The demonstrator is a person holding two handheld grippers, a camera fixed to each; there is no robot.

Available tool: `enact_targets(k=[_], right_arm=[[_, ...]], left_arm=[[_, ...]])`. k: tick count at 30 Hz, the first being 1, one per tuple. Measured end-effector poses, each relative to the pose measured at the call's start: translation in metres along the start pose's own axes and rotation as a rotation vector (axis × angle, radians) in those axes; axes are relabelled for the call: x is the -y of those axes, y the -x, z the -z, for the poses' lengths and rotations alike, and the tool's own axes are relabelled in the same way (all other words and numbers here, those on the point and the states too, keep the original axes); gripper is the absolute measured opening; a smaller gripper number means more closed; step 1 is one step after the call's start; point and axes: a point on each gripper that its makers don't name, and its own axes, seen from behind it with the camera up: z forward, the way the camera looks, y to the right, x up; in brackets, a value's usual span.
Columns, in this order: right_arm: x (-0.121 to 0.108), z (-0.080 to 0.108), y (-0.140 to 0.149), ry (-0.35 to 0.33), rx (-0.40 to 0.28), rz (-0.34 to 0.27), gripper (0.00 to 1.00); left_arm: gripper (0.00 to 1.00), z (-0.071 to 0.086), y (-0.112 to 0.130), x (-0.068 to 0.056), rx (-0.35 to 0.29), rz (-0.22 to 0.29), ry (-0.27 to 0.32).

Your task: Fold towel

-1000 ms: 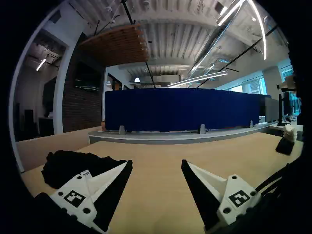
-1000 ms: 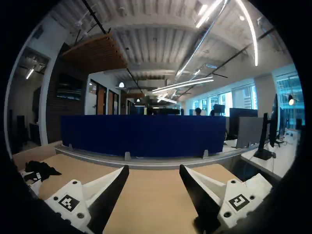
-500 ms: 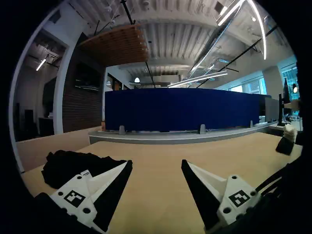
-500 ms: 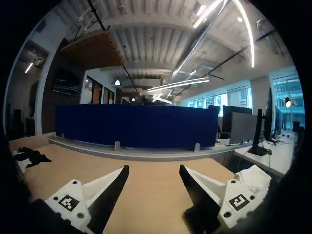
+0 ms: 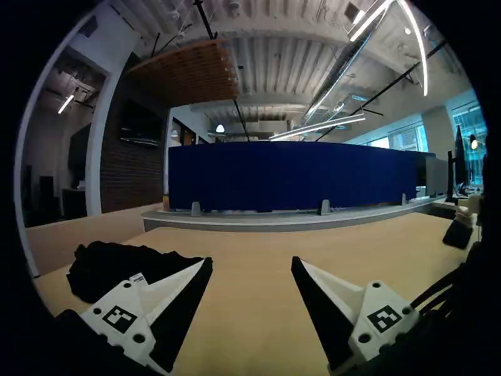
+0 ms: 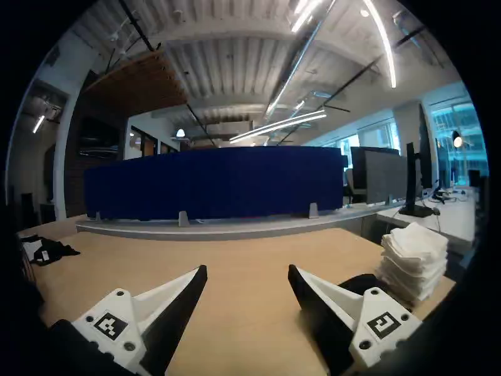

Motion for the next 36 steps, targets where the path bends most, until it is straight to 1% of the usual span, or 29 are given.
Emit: enact_targets(k=[5,8,14,26,36], right_arm=[[-0.003,0.001,0.009,0.003,0.0,-0.017,1.0],[0.002,0.002,0.012,-0.009,-0.004,-0.016,1.0],[0.013,0.002,0.018,-0.029,-0.011,0.005,1.0],[0.021,0.005,0.024,-0.044,-0.021,0.06,1.0],[0.02,0.011,0.02,-0.041,-0.045,0.057,1.0]], left_arm=[[0.94,-0.001,0.0,0.0,0.0,0.0,0.0],[0.94,-0.001,0.0,0.0,0.0,0.0,0.0],[0.94,0.0,0.0,0.0,0.0,0.0,0.0],[0.94,-0.001,0.0,0.0,0.0,0.0,0.0],[0.94,0.0,0.0,-0.001,0.0,0.0,0.0]])
